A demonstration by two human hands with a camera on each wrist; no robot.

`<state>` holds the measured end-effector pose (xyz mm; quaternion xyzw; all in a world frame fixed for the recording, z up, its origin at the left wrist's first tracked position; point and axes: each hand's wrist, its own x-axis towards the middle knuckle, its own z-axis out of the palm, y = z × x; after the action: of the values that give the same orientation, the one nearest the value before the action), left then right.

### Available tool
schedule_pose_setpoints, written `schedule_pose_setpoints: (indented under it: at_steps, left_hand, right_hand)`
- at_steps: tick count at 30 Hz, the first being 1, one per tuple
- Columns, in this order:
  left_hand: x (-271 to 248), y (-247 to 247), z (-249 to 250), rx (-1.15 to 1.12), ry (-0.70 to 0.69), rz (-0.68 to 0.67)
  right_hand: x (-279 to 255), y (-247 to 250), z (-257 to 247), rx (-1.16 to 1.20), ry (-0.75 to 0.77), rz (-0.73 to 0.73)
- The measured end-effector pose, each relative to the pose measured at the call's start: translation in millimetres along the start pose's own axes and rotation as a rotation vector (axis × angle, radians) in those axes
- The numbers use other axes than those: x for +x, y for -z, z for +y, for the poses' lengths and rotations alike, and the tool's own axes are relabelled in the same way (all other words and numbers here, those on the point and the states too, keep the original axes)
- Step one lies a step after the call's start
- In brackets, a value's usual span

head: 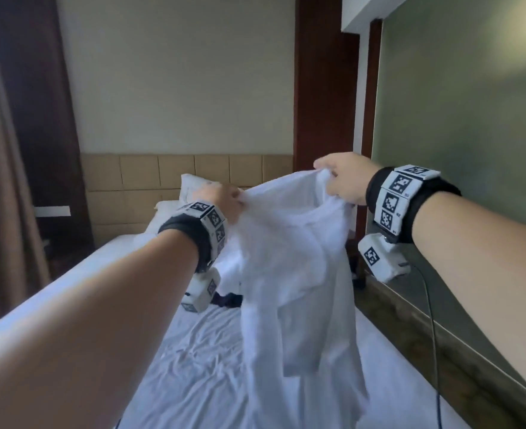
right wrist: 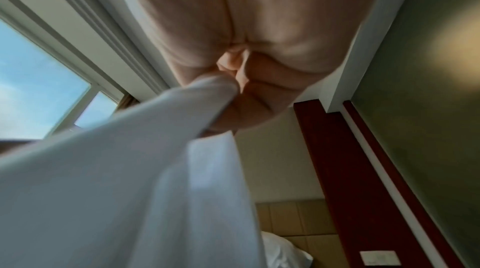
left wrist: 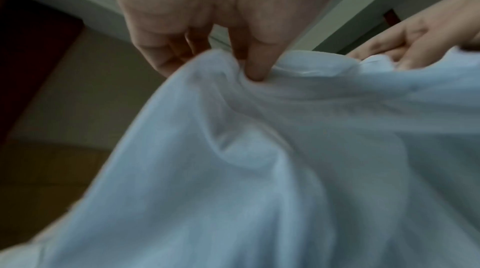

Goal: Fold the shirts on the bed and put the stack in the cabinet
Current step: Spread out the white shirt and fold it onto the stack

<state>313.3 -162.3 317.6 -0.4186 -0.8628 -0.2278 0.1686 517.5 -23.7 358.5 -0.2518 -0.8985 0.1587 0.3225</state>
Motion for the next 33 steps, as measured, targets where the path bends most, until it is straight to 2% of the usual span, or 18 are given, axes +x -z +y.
schedule_pose_setpoints:
  at_steps: [2,3,5,6,7,10,11,12,14,16,18,20,21,23,25,26,29,33]
  left_hand:
    - [0.8,10.9,-5.8,0.079,0.038,0.066]
    - [1.6,15.7,-6.0,0.031,0.055,0.053]
    - [-2.4,23.2,0.4,-0.245,0.028,-0.002]
    - [-7.3,25.3,5.9,-0.419,0.012,-0.050]
    - [-12.6,26.9,12.0,-0.559,-0.005,-0.119]
    - [-25.7,31.9,25.4,-0.770,-0.100,-0.349]
    - [-29.3,33.7,27.6,-0.846,-0.141,-0.408]
    - [-30.9,35.7,27.9,-0.920,-0.167,-0.450]
    - [-33.0,40.3,27.7,-1.036,-0.216,-0.493]
    - [-32.0,41.6,25.1,-1.162,-0.238,-0.489]
    - [-28.6,40.1,19.6,-1.252,-0.174,-0.401]
    - [-24.6,32.1,8.4,-1.210,-0.074,-0.293]
    - [-23.7,25.4,0.2,-1.161,-0.024,-0.317]
    - [-26.8,7.7,-19.7,-1.020,0.061,-0.552]
    - [-40.1,-10.2,-36.7,-0.795,0.076,-0.822]
    - [-47.1,-20.1,-42.7,-0.691,0.077,-0.896]
    - [-60.9,-50.7,-51.8,-0.561,0.102,-0.989]
    - [-69.2,-81.9,-44.5,-0.698,0.195,-0.985]
  right_hand:
    - [-12.9,1.4,-7.5,0.261,-0.056,-0.168]
    - [-20.6,2.1,-13.4,0.387,-0.085,-0.321]
    - [-34.6,6.1,-25.7,0.469,-0.115,-0.635]
    - [-37.3,7.3,-29.0,0.461,-0.114,-0.687]
    - [-36.6,6.5,-31.0,0.437,-0.108,-0.640]
    - [-21.0,-4.0,-28.3,0.277,0.019,-0.276]
    - [-18.3,-8.4,-28.8,0.207,0.090,-0.249]
    - [-16.5,-14.4,-28.2,0.204,0.161,-0.292]
    - [-14.4,-27.3,-25.4,0.333,0.203,-0.409]
    - [-12.4,-36.6,-22.9,0.347,0.206,-0.367]
    - [-9.6,-38.1,-22.3,0.268,0.210,-0.273]
    - [-6.7,-34.5,-22.0,0.121,0.205,-0.151]
    - [-6.5,-32.1,-21.7,0.066,0.203,-0.088]
    - [-5.0,-27.1,-17.2,0.073,0.192,0.005]
    - [-3.6,-22.1,-10.8,0.164,0.153,0.077]
    - [-4.1,-19.6,-8.1,0.200,0.125,0.109]
    - [-5.8,-12.9,-3.3,0.260,0.076,0.156]
    - [-7.3,-7.6,-1.9,0.350,0.035,0.133]
